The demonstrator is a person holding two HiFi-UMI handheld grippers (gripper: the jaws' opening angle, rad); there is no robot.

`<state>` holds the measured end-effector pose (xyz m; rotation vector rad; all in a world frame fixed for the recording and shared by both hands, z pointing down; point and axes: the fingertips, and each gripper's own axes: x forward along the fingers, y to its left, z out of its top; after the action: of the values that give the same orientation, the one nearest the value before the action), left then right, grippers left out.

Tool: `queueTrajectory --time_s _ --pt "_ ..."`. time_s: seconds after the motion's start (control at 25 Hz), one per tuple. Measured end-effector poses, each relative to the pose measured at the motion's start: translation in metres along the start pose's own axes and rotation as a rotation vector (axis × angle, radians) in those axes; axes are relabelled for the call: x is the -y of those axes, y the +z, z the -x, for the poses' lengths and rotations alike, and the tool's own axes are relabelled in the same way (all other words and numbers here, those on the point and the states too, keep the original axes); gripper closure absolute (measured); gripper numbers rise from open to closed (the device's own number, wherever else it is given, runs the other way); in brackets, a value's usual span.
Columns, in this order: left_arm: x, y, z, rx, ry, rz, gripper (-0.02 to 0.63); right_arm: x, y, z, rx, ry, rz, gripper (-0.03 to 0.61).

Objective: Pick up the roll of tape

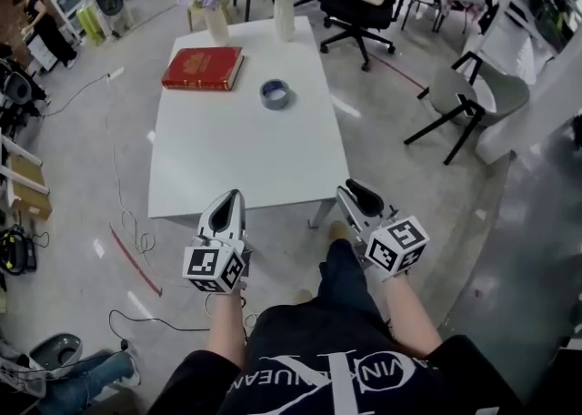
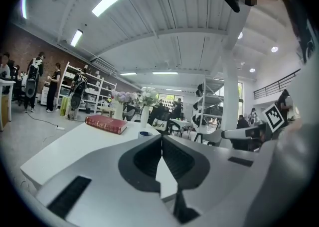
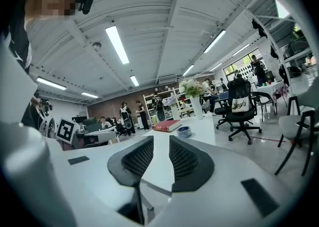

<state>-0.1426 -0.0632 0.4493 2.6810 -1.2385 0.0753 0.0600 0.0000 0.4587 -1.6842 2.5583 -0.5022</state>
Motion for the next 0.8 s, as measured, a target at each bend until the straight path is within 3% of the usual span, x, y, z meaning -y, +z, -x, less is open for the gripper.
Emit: queueTrajectory --time_s 0.36,0.8 --pt "-0.026 0.025 -0.064 0.02 0.11 0.011 0.609 0.054 0.037 -0.077 -0.039 0.118 0.023 0.488" --pt "-0.041 0.025 -0.133 0.003 0.227 0.044 0.609 0.115 0.051 -0.145 -0.121 0.235 0.012 0.488"
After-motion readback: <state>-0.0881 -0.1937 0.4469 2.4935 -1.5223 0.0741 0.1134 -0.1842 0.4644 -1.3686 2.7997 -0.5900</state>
